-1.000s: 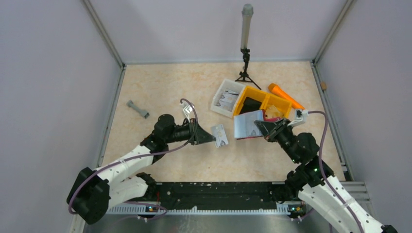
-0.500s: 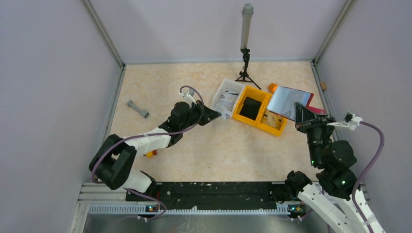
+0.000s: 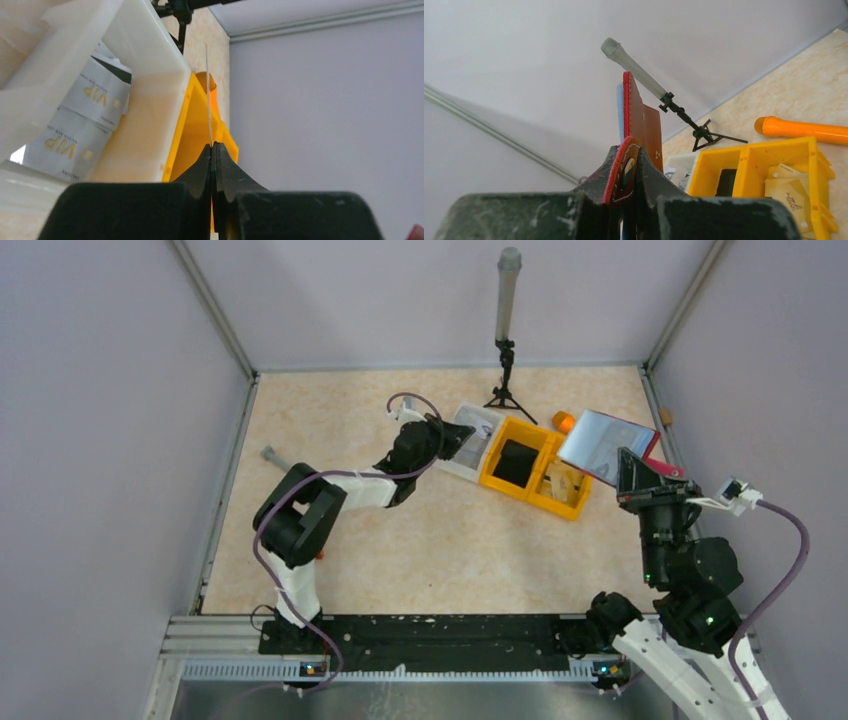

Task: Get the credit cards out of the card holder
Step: Place the credit card in the storage box.

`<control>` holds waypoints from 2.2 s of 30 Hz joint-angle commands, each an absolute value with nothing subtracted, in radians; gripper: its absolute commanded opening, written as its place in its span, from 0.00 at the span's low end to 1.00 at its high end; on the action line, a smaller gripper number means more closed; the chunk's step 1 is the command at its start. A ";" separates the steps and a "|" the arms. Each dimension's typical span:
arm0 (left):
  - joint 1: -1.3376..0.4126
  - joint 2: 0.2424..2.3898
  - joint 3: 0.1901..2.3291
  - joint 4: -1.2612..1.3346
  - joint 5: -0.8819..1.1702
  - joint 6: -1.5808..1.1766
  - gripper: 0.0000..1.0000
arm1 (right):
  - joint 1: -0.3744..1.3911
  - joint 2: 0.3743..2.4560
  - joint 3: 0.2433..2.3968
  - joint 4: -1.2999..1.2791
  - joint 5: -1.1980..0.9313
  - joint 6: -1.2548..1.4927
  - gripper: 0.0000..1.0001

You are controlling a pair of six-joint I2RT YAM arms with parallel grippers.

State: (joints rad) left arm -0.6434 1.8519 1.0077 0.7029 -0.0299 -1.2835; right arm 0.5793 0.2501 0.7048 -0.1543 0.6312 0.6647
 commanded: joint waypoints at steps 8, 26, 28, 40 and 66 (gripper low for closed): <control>-0.661 2.049 1.218 0.722 -0.177 -1.416 0.00 | 0.574 0.194 0.714 -0.073 0.673 0.646 0.00; -0.702 2.127 1.200 0.673 -0.338 -1.545 0.00 | 0.574 0.173 0.705 -0.103 0.664 0.672 0.00; -0.699 2.130 1.190 0.691 -0.334 -1.550 0.00 | 0.574 0.167 0.704 -0.107 0.665 0.669 0.00; -0.695 2.124 1.200 0.672 -0.314 -1.528 0.43 | 0.574 0.164 0.704 -0.104 0.666 0.667 0.00; -0.668 1.257 0.608 0.600 0.314 -0.894 0.99 | 0.574 0.263 0.537 -0.020 0.047 0.815 0.00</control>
State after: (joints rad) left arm -0.6796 1.3972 0.7387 0.5480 0.1417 -1.0027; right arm 0.5793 0.2363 0.5880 -0.1539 0.2794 0.7029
